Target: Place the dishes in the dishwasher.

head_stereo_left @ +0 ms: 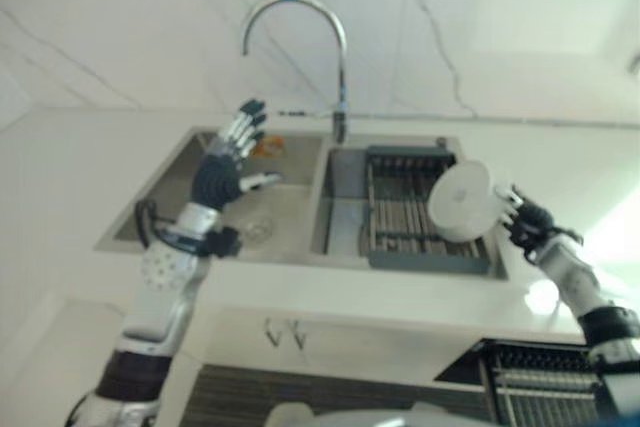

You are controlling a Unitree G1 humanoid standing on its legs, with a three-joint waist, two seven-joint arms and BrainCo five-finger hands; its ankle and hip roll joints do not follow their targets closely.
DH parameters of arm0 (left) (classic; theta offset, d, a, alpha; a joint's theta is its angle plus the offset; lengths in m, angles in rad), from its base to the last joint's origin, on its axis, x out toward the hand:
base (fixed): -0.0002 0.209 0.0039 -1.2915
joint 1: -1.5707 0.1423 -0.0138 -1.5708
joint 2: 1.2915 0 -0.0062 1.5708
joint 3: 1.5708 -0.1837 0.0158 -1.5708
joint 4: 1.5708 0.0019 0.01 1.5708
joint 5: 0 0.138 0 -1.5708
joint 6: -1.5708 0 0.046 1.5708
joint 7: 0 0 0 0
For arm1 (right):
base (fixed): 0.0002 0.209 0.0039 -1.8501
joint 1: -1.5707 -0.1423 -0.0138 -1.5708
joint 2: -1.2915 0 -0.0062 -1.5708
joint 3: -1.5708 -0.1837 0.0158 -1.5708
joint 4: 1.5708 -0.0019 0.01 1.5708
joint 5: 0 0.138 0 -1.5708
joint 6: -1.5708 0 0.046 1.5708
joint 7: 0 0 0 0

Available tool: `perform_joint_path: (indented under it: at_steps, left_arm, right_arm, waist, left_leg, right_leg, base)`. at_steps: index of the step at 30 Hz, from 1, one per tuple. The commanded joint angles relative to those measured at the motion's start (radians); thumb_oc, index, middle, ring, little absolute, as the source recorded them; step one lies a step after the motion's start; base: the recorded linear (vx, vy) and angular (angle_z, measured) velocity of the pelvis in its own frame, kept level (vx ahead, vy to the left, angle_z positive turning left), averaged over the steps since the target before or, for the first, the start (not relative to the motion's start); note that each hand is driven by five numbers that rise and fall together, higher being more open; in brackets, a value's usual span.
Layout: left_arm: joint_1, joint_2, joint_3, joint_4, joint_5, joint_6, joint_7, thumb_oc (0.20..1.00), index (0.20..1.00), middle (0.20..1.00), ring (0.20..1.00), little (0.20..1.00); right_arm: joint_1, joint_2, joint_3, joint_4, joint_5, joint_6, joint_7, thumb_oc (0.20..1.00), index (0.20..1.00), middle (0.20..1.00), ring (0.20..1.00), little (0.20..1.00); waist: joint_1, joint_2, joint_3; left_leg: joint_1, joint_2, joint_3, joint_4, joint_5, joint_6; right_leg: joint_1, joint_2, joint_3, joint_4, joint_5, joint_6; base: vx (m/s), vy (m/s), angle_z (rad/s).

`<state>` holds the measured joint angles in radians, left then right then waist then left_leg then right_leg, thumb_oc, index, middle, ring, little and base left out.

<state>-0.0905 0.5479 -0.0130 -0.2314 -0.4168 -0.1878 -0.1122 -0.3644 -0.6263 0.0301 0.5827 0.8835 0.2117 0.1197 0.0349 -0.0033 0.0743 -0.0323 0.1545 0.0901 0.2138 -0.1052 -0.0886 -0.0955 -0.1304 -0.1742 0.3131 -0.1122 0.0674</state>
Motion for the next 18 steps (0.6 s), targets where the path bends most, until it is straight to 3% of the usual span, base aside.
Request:
perform_joint_path:
  at_steps: [1,18]
  left_arm:
    - [-0.065,0.048,-0.028,-0.039,-0.05,-0.028,0.007,1.0,1.0,1.0,1.0,1.0]
    - [-0.072,0.055,-0.047,-0.037,-0.048,-0.019,0.026,1.0,1.0,1.0,1.0,1.0]
  right_arm:
    - [-0.118,-0.014,0.029,0.028,-0.009,0.006,0.033,1.0,1.0,1.0,1.0,1.0]
    - [-0.176,-0.071,0.079,0.077,-0.065,0.067,0.062,1.0,1.0,1.0,1.0,1.0]
  waist:
    - [0.033,-0.013,0.011]
    - [0.041,-0.025,0.015]
  left_leg:
    - [-0.023,0.013,0.038,0.086,-0.1,-0.004]
    - [-0.023,0.014,0.029,0.086,-0.096,-0.008]
  right_leg:
    - [0.06,-0.05,-0.035,-0.013,-0.062,0.062]
    - [0.067,-0.042,-0.033,-0.013,-0.068,0.058]
  base:
    - [0.0,0.0,0.0]
    - [0.0,0.0,0.0]
